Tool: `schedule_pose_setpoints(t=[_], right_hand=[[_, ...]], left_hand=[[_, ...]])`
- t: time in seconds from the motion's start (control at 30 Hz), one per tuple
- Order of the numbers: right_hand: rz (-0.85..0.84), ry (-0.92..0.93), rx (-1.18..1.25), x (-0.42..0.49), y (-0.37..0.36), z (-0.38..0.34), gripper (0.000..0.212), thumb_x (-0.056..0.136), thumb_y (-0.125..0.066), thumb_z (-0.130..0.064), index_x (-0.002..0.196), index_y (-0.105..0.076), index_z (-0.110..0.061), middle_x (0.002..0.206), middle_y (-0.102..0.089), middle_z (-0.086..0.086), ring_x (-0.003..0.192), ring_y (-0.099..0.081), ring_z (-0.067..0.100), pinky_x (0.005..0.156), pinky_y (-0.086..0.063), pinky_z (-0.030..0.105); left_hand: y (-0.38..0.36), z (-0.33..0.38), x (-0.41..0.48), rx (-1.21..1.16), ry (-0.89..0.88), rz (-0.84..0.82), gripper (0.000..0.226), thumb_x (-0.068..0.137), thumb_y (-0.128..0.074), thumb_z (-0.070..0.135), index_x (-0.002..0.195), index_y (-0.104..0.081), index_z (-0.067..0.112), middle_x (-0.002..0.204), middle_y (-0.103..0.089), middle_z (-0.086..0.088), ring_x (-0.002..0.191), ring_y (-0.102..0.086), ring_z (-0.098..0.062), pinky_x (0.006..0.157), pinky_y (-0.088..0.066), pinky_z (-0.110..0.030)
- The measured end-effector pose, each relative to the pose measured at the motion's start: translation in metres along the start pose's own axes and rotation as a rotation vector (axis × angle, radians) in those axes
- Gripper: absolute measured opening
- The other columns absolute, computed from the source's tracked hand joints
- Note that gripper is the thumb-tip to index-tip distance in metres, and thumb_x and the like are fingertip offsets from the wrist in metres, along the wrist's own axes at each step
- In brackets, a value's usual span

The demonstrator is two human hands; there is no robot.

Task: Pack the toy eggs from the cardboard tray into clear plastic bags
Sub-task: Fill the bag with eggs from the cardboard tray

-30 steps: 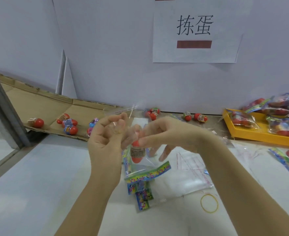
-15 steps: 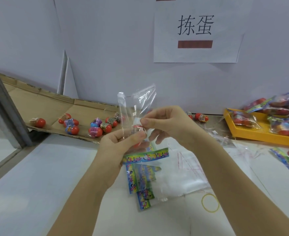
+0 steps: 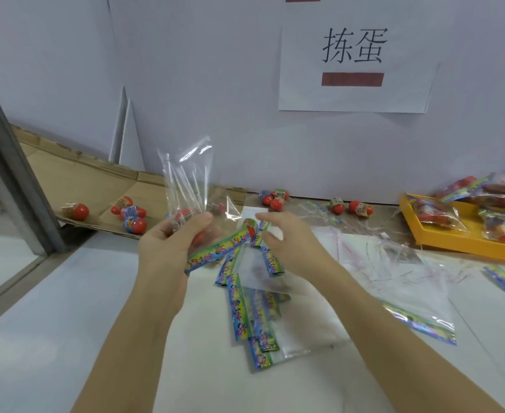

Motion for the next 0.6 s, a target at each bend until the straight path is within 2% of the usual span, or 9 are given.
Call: schedule_pose_setpoints(t=[0.03, 0.1, 0.17, 0.23, 0.3, 0.37, 0.43, 0.5, 0.6], right_hand=[[-0.009, 0.012, -0.05, 0.004, -0.008, -0.002, 0.04, 0.1, -0.046, -0.024, 0.14, -0.047, -0.027, 0.143, -0.046, 0.001, 0.129, -0.043, 0.02, 0.108, -0.031, 0.031], [0.005, -0.038, -0.127, 0.017, -0.016, -0.003, 0.044, 0.102, -0.038, -0.033, 0.146, -0.036, -0.033, 0.143, -0.044, 0.002, 0.129, -0.04, 0.025, 0.105, -0.033, 0.045], [-0.008, -0.117, -0.259, 0.033, -0.022, -0.005, 0.045, 0.102, -0.032, -0.036, 0.147, -0.029, -0.036, 0.136, -0.048, 0.004, 0.125, -0.042, 0.029, 0.099, -0.031, 0.048], [-0.033, -0.173, -0.392, 0.043, -0.029, -0.005, 0.035, 0.101, -0.034, -0.037, 0.134, -0.043, -0.032, 0.123, -0.058, 0.004, 0.118, -0.048, 0.03, 0.098, -0.028, 0.049], [-0.064, -0.153, -0.536, 0.049, -0.034, -0.013, 0.018, 0.094, -0.049, -0.025, 0.111, -0.057, -0.028, 0.108, -0.064, -0.001, 0.112, -0.053, 0.026, 0.096, -0.027, 0.046], [-0.06, -0.085, -0.582, 0.051, -0.035, -0.015, 0.031, 0.083, -0.059, -0.008, 0.108, -0.059, -0.026, 0.104, -0.065, -0.005, 0.109, -0.057, 0.024, 0.091, -0.028, 0.04], [0.065, -0.048, -0.271, 0.052, -0.022, -0.012, 0.048, 0.081, -0.06, 0.002, 0.123, -0.059, -0.022, 0.109, -0.065, -0.002, 0.106, -0.058, 0.025, 0.087, -0.035, 0.031], [0.299, -0.05, 0.184, 0.044, 0.006, -0.008, 0.039, 0.083, -0.064, -0.002, 0.12, -0.064, -0.014, 0.096, -0.064, -0.002, 0.094, -0.061, 0.02, 0.078, -0.04, 0.019], [0.542, -0.047, 0.647, 0.029, 0.052, -0.009, 0.031, 0.082, -0.067, -0.009, 0.113, -0.068, -0.014, 0.084, -0.064, -0.011, 0.07, -0.061, -0.005, 0.065, -0.046, 0.009]], left_hand=[[-0.001, -0.003, 0.0, 0.003, 0.025, -0.003, 0.015, 0.058, -0.077, 0.016, 0.073, -0.073, 0.013, 0.08, -0.076, -0.01, 0.07, -0.074, -0.018, 0.062, -0.06, -0.028], [-0.005, -0.006, 0.0, -0.001, 0.052, -0.018, 0.012, 0.059, -0.077, 0.015, 0.07, -0.075, 0.015, 0.082, -0.076, -0.01, 0.073, -0.074, -0.019, 0.064, -0.061, -0.029], [-0.006, -0.007, -0.001, 0.014, 0.073, -0.025, 0.02, 0.058, -0.078, 0.017, 0.077, -0.076, 0.014, 0.085, -0.076, -0.011, 0.076, -0.074, -0.021, 0.067, -0.061, -0.031], [-0.006, -0.011, -0.002, 0.038, 0.097, -0.011, 0.035, 0.054, -0.08, 0.021, 0.087, -0.074, 0.009, 0.088, -0.076, -0.015, 0.077, -0.074, -0.024, 0.07, -0.061, -0.034], [-0.005, -0.012, -0.003, 0.046, 0.103, -0.016, 0.04, 0.055, -0.08, 0.022, 0.091, -0.073, 0.008, 0.088, -0.075, -0.018, 0.078, -0.075, -0.026, 0.07, -0.061, -0.035], [-0.006, -0.011, -0.002, 0.039, 0.097, -0.017, 0.043, 0.056, -0.08, 0.021, 0.096, -0.072, 0.007, 0.087, -0.075, -0.017, 0.078, -0.075, -0.026, 0.068, -0.061, -0.033], [-0.006, -0.01, -0.001, 0.015, 0.092, -0.009, 0.047, 0.055, -0.08, 0.02, 0.1, -0.07, 0.008, 0.09, -0.076, -0.012, 0.08, -0.075, -0.025, 0.067, -0.061, -0.032], [-0.008, -0.008, -0.003, -0.009, 0.08, -0.011, 0.052, 0.054, -0.081, 0.019, 0.104, -0.069, 0.012, 0.093, -0.077, -0.009, 0.082, -0.075, -0.026, 0.065, -0.061, -0.031], [-0.013, -0.008, -0.007, -0.012, 0.071, -0.018, 0.052, 0.054, -0.08, 0.017, 0.104, -0.068, 0.015, 0.091, -0.077, -0.006, 0.078, -0.075, -0.025, 0.06, -0.059, -0.026]])
Point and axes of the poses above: each hand's wrist, its own x-axis towards the middle knuckle, its own y-axis out of the back of the hand, z = x × y, the point moved 7 cm from there along x, towards the middle knuckle
